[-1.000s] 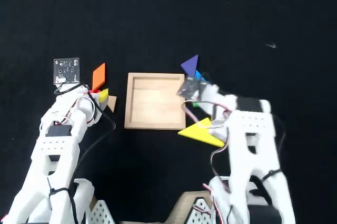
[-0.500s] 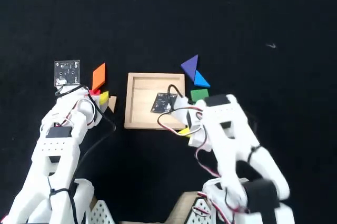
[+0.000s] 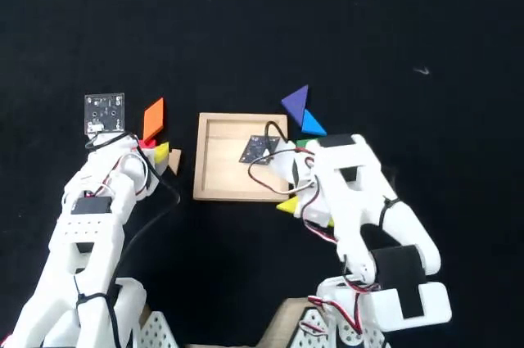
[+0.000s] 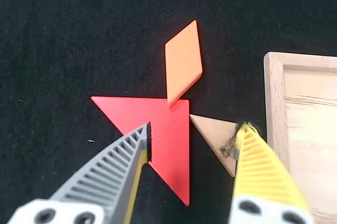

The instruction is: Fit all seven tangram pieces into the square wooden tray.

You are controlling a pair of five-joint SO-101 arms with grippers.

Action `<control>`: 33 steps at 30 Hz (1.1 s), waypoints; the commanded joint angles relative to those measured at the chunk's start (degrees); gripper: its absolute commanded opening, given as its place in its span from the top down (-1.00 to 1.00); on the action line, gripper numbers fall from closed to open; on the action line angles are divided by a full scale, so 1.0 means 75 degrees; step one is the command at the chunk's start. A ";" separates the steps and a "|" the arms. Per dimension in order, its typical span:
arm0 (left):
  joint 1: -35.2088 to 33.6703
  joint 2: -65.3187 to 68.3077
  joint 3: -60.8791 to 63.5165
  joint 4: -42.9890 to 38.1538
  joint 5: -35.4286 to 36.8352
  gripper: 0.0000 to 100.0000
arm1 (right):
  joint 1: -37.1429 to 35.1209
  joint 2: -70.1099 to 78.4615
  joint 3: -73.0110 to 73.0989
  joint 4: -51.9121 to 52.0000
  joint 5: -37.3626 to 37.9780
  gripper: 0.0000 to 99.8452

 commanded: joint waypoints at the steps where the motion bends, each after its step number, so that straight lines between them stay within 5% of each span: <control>1: 0.0018 -0.0176 -0.0064 -0.0176 0.0047 0.47 | 0.0152 0.0029 -0.0334 -0.0070 -0.0059 0.29; 10: 0.0018 -0.0176 -0.0064 -0.0176 0.0047 0.47 | 0.0141 0.0041 -0.0322 -0.0152 -0.0047 0.30; 18: 0.0018 -0.0176 -0.0064 -0.0176 0.0047 0.47 | 0.0141 0.0041 -0.0322 -0.0152 -0.0035 0.59; 33: 0.0018 -0.0176 -0.0064 -0.0176 0.0047 0.47 | 0.0152 -0.1436 -0.1049 0.0832 -0.0047 0.60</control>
